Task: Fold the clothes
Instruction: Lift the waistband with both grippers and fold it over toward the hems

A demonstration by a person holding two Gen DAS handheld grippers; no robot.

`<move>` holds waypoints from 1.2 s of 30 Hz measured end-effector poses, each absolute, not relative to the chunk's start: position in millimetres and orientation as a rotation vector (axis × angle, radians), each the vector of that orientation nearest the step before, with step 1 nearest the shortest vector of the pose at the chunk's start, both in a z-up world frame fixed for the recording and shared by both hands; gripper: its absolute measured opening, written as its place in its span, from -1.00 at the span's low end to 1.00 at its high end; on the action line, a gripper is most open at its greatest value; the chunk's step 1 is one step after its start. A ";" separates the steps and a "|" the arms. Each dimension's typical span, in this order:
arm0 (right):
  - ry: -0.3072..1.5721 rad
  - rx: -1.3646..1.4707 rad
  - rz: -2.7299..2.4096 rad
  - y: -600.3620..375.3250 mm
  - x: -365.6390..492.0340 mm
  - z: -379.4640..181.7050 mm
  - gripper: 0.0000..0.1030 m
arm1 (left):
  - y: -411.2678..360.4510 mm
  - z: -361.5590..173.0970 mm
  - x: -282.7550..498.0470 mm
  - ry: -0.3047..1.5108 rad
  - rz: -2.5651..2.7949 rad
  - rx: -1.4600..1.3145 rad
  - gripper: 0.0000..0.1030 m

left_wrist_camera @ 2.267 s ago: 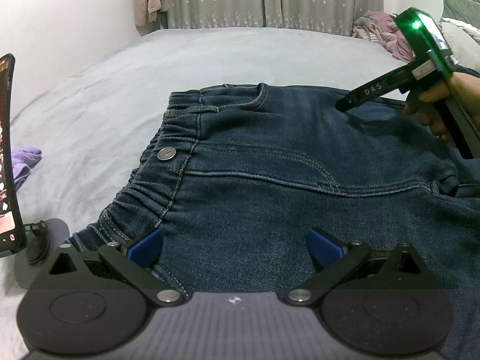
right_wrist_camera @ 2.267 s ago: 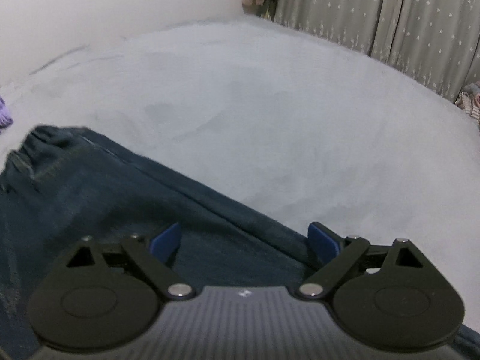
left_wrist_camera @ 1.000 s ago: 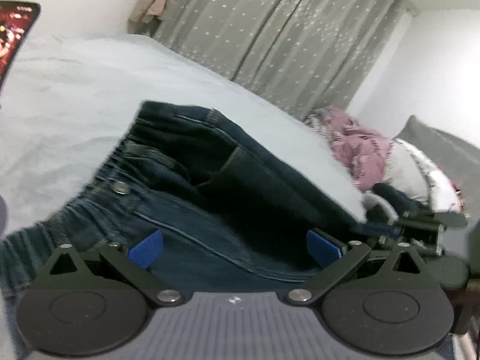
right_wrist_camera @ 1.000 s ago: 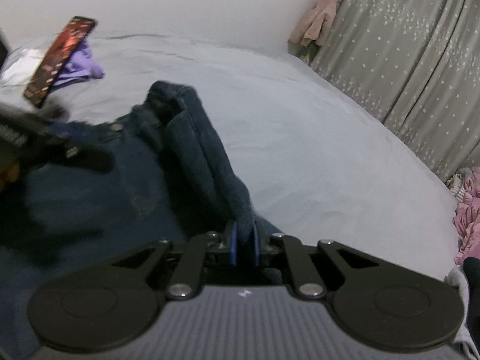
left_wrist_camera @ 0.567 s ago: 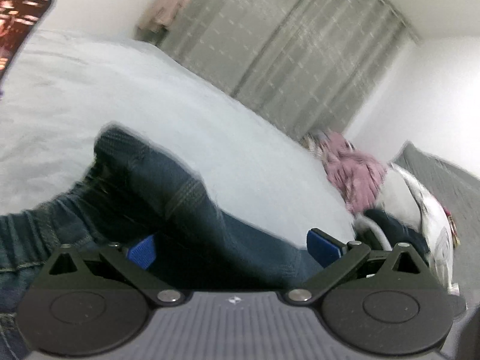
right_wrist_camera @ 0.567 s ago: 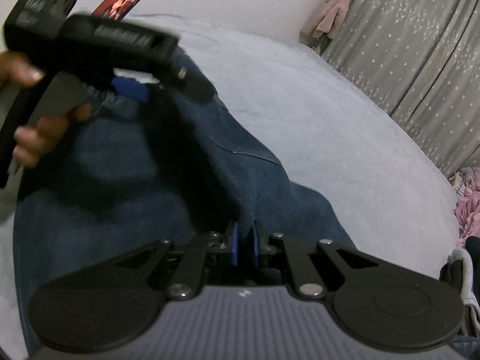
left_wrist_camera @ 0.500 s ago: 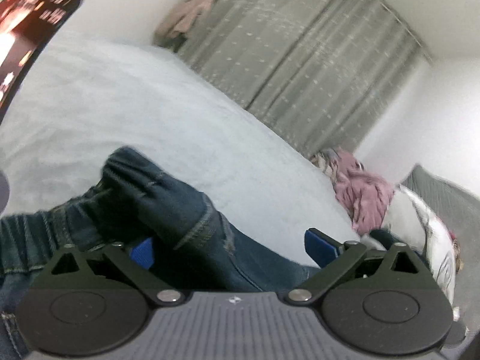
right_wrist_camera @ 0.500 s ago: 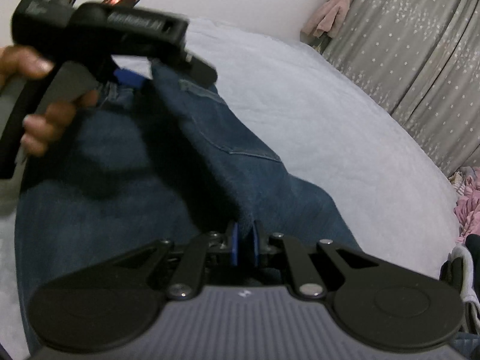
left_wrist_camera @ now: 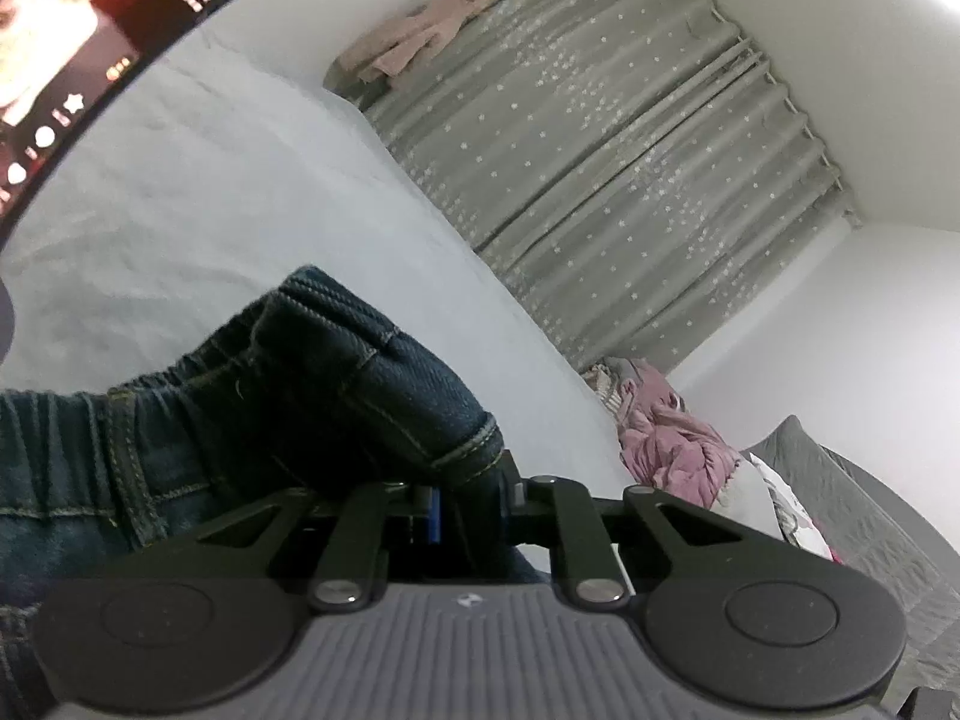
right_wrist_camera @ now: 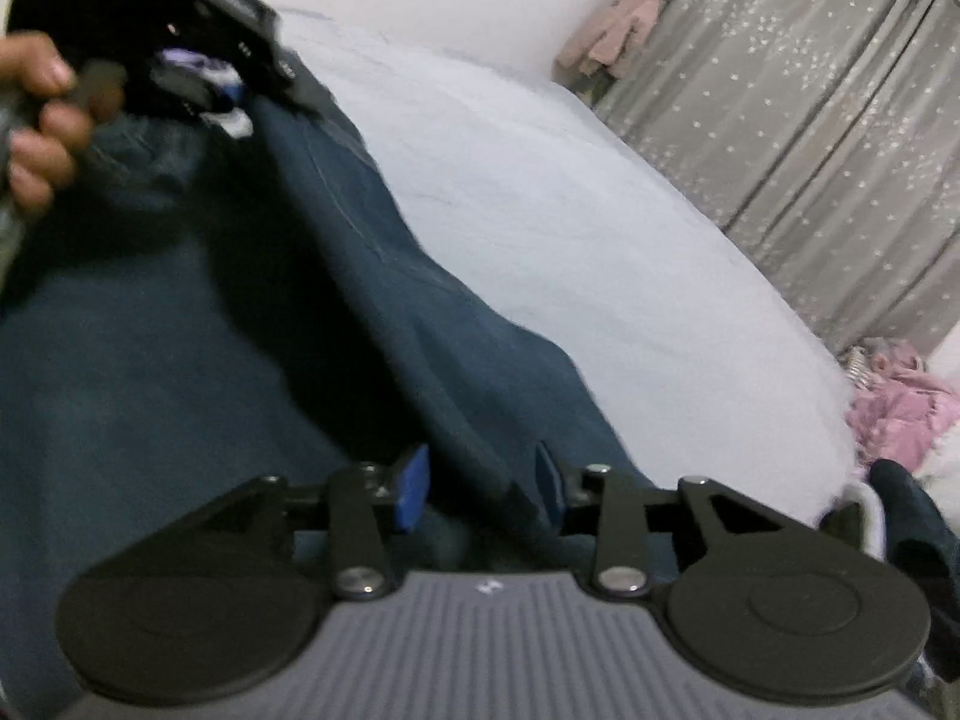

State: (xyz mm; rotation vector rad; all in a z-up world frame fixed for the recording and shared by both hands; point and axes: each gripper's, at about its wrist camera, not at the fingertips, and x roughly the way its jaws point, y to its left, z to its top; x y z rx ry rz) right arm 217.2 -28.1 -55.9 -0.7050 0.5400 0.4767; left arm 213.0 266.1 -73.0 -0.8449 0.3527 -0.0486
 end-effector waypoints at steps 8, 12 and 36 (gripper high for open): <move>0.626 -0.783 0.333 -104.8 250.4 -48.3 -0.28 | 269.2 -72.4 214.4 0.365 -0.049 -0.817 -0.70; 0.693 -0.866 0.318 -131.3 270.4 -51.5 -0.27 | 271.8 -75.0 214.8 0.369 -0.046 -0.806 -0.70; 1.097 -1.164 0.603 -137.7 367.1 -87.0 -0.33 | 275.7 -94.8 222.4 0.412 -0.022 -0.742 -0.69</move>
